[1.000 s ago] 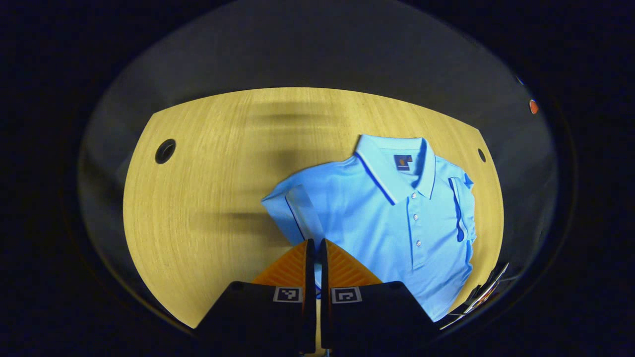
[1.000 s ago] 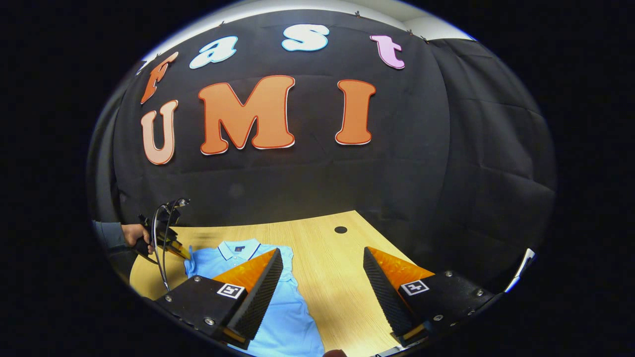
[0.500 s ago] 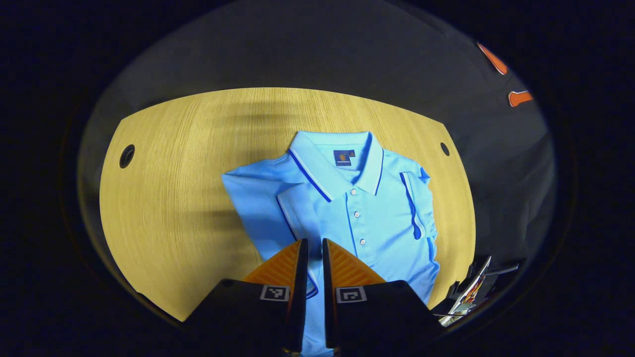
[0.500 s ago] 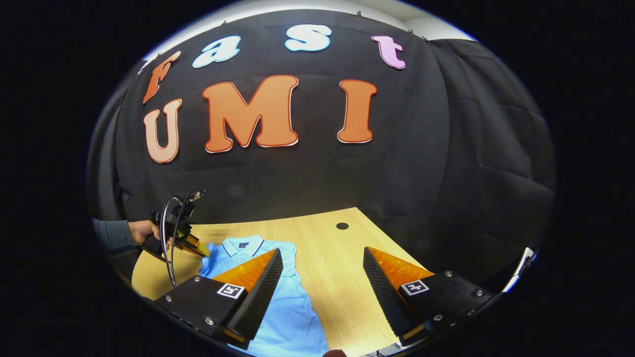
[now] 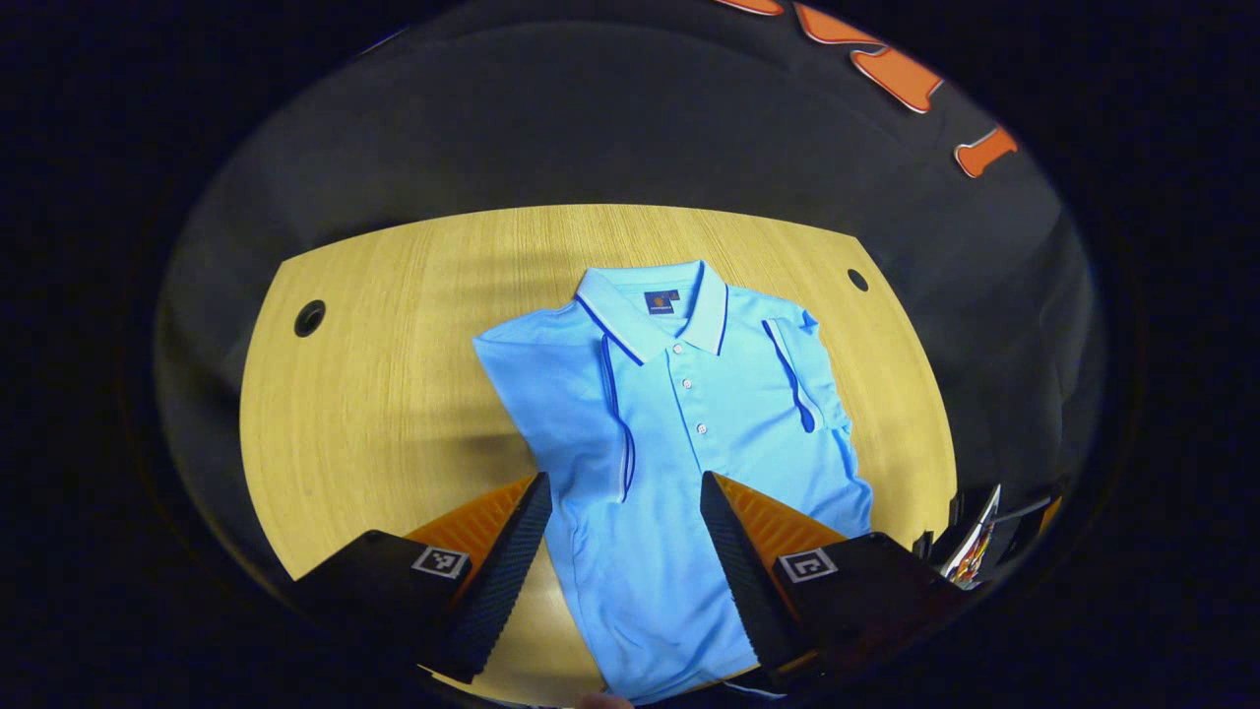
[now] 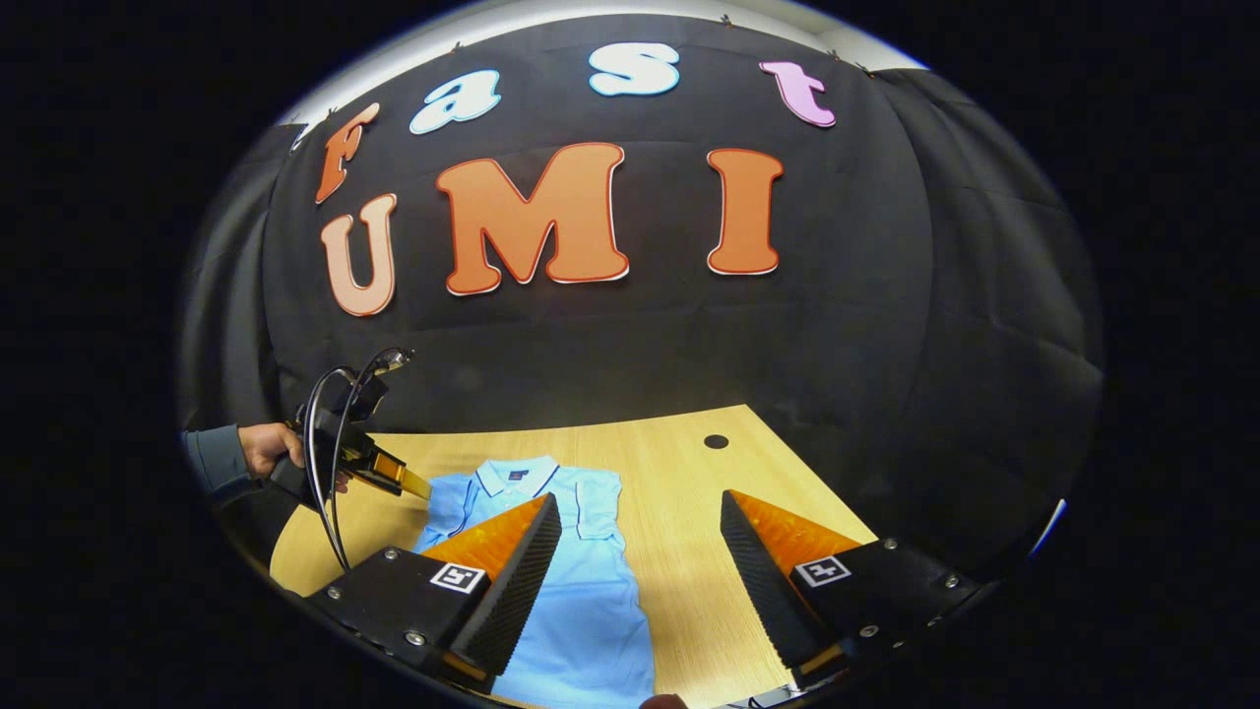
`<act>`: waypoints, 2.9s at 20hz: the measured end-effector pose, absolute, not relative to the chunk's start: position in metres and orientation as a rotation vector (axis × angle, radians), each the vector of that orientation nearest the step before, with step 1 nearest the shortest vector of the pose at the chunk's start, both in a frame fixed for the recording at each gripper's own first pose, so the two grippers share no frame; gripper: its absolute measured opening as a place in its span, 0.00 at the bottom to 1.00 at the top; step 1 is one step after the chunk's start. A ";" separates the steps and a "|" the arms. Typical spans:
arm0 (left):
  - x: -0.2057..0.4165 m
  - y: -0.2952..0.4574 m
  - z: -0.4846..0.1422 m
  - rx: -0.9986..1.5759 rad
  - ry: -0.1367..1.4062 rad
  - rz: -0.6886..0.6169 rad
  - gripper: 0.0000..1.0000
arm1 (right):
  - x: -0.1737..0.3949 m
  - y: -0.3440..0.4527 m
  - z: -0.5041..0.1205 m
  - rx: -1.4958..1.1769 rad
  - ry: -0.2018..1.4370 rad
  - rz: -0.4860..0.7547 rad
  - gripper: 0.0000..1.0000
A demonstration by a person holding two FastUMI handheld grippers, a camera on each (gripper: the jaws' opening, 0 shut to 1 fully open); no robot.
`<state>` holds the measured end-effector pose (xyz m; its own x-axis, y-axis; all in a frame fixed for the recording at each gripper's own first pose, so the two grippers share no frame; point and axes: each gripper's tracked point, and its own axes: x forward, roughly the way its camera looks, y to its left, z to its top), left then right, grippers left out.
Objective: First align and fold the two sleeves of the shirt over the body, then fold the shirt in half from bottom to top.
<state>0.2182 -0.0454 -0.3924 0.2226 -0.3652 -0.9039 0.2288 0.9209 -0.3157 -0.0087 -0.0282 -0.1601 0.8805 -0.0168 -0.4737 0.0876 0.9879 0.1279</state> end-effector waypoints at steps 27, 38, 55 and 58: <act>-0.077 0.003 -0.426 -0.042 1.280 -0.264 1.00 | -0.131 0.025 -0.358 0.111 1.014 0.297 0.99; -0.140 0.017 -0.455 0.025 1.381 -0.249 1.00 | -0.194 0.028 -0.417 0.060 1.227 0.327 0.99; -0.148 0.007 -0.465 0.086 1.369 -0.332 1.00 | -0.208 0.034 -0.434 -0.009 1.351 0.187 0.65; -0.147 0.007 -0.465 0.076 1.404 -0.316 0.99 | -0.199 0.033 -0.435 0.031 1.354 0.146 0.40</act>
